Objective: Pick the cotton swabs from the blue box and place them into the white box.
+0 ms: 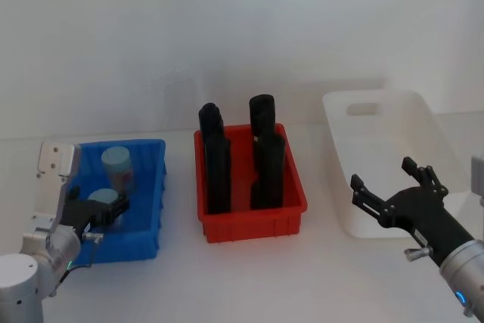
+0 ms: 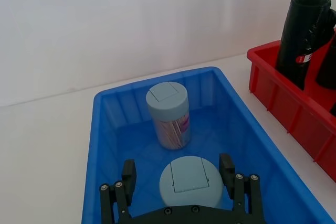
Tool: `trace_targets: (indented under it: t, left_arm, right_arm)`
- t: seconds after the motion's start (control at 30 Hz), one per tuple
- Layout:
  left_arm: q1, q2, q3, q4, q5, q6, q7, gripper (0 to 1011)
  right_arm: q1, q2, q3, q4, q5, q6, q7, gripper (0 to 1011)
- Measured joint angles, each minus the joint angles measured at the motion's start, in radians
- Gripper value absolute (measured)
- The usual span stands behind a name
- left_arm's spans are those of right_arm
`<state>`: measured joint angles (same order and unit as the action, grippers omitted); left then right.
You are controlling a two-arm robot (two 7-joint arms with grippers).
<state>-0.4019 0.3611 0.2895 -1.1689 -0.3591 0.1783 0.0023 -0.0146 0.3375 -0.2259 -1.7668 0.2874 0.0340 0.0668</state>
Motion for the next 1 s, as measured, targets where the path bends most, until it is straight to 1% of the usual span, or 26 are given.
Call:
trace_targets:
  t: [0.1, 0.17, 0.2, 0.3, 0.37, 0.4, 0.43, 0.47, 0.5, 0.53, 0.73, 0.83, 0.87, 1.0]
  left_arm:
    - [0.0, 0.0, -0.002, 0.005, -0.003, 0.002, -0.004, 991]
    - [0.0, -0.001, -0.003, 0.008, -0.008, 0.002, -0.008, 953]
    - [0.0, -0.001, -0.004, 0.01, -0.012, 0.002, -0.01, 913]
    - [0.001, -0.002, -0.005, 0.013, -0.018, 0.002, -0.015, 867]
    - [0.002, -0.002, -0.006, 0.015, -0.024, 0.002, -0.02, 795]
    - [0.002, -0.003, -0.006, 0.015, -0.026, 0.002, -0.022, 783]
    - [0.003, -0.003, -0.007, 0.015, -0.029, 0.001, -0.025, 728]
    - [0.003, -0.003, -0.008, 0.015, -0.031, 0.001, -0.026, 699]
    - [0.004, -0.003, -0.008, 0.014, -0.032, 0.0, -0.028, 699]
    - [0.005, -0.003, -0.009, 0.011, -0.035, 0.0, -0.031, 671]
    - [0.01, -0.001, -0.012, -0.016, -0.038, -0.001, -0.039, 671]
    - [0.013, 0.003, -0.015, -0.053, -0.035, 0.009, -0.043, 670]
    - [0.013, 0.003, -0.015, -0.053, -0.035, 0.009, -0.043, 670]
    - [0.016, 0.012, -0.021, -0.113, -0.021, 0.034, -0.05, 670]
  right_arm:
    - [0.0, 0.0, 0.0, 0.0, 0.0, 0.0, 0.0, 1002]
    - [0.0, 0.0, 0.0, 0.0, 0.0, 0.0, 0.0, 1002]
    - [0.0, 0.0, 0.0, 0.0, 0.0, 0.0, 0.0, 1002]
    - [0.0, 0.0, 0.0, 0.0, 0.0, 0.0, 0.0, 1002]
    - [0.0, 0.0, 0.0, 0.0, 0.0, 0.0, 0.0, 1002]
    - [0.0, 0.0, 0.0, 0.0, 0.0, 0.0, 0.0, 1002]
    - [0.0, 0.0, 0.0, 0.0, 0.0, 0.0, 0.0, 1002]
    - [0.0, 0.0, 0.0, 0.0, 0.0, 0.0, 0.0, 1002]
    - [0.0, 0.0, 0.0, 0.0, 0.0, 0.0, 0.0, 1002]
    - [0.0, 0.0, 0.0, 0.0, 0.0, 0.0, 0.0, 1002]
    - [0.0, 0.0, 0.0, 0.0, 0.0, 0.0, 0.0, 1002]
    - [0.0, 0.0, 0.0, 0.0, 0.0, 0.0, 0.0, 1002]
    - [0.0, 0.0, 0.0, 0.0, 0.0, 0.0, 0.0, 1002]
    - [0.0, 0.0, 0.0, 0.0, 0.0, 0.0, 0.0, 1002]
